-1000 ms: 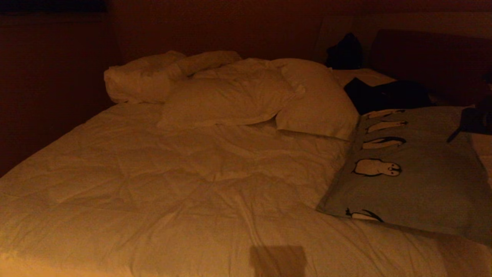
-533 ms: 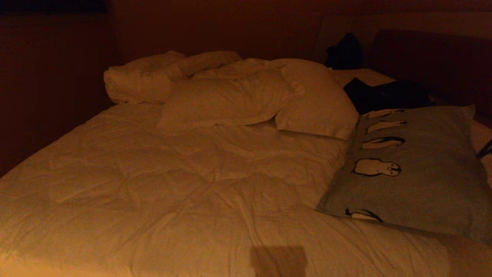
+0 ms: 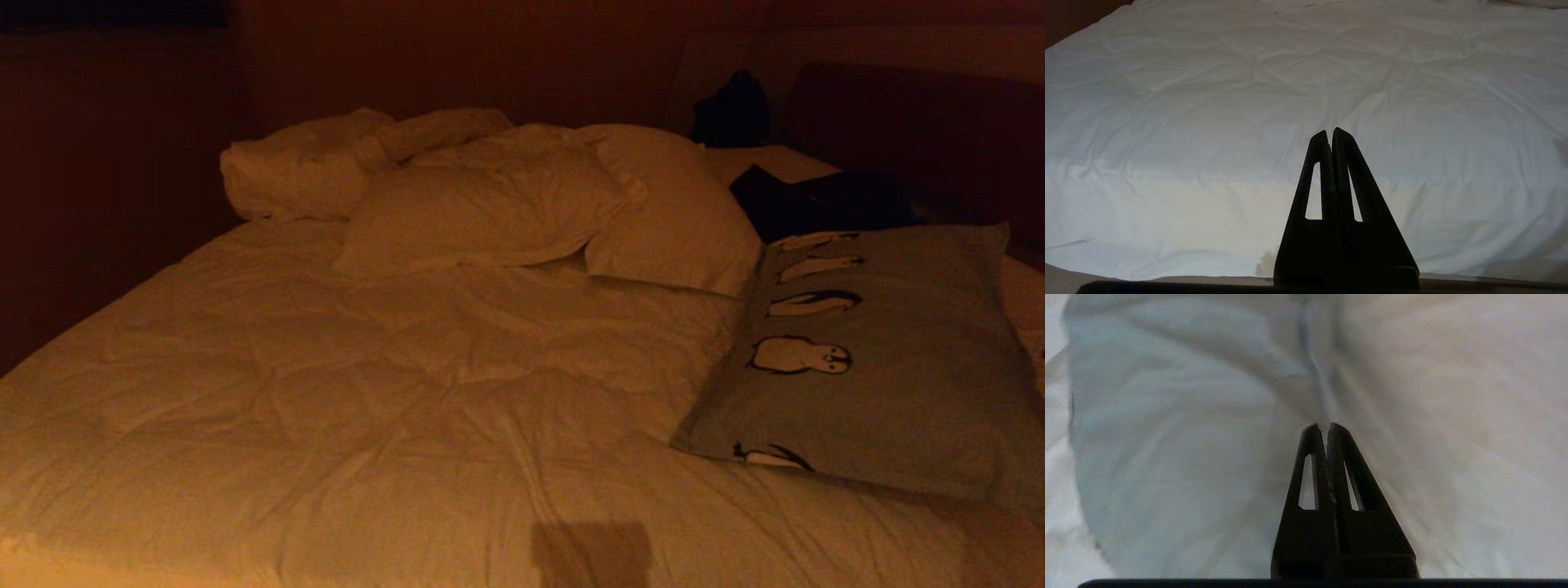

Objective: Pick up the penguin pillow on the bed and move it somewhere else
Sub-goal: Place the pillow at the bedside

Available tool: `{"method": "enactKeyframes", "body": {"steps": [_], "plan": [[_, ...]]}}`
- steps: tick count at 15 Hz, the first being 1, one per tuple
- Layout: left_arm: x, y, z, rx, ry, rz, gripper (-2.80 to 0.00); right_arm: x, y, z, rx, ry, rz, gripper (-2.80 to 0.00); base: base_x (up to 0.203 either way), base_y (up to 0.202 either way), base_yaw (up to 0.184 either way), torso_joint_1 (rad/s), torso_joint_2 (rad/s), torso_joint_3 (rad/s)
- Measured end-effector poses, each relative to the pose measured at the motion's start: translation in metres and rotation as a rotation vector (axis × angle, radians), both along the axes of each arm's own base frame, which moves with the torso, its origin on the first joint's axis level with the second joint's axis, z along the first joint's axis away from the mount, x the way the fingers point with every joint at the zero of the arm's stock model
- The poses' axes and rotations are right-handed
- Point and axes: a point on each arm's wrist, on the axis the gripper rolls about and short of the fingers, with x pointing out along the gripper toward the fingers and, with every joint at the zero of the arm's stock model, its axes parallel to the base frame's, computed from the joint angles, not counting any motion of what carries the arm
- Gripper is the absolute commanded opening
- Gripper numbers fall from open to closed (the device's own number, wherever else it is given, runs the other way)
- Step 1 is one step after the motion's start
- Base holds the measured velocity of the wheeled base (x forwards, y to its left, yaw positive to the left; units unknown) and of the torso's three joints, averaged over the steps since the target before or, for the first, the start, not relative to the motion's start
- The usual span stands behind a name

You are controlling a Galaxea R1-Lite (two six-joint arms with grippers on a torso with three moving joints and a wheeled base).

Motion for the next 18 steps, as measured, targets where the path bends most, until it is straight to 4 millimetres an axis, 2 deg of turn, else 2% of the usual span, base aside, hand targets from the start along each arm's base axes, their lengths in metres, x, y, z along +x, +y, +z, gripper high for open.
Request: {"method": "enactKeyframes", "body": {"steps": [6,9,12,18], "plan": [[0.0,0.0,0.0,0.0,0.0,0.0,-2.8,-0.012,-0.037,-0.016,0.094,-0.12,0.108,0.0,0.0,0.0,0.0,0.0,0.0,0.0],[0.0,0.0,0.0,0.0,0.0,0.0,-2.8,-0.016,-0.054,-0.034,0.159,-0.151,0.197,0.0,0.0,0.0,0.0,0.0,0.0,0.0],[0.0,0.0,0.0,0.0,0.0,0.0,-2.8,-0.013,-0.061,-0.054,0.215,-0.18,0.32,0.0,0.0,0.0,0.0,0.0,0.0,0.0],[0.0,0.0,0.0,0.0,0.0,0.0,-2.8,-0.011,-0.059,-0.066,0.313,-0.276,0.496,0.0,0.0,0.0,0.0,0.0,0.0,0.0]]}}
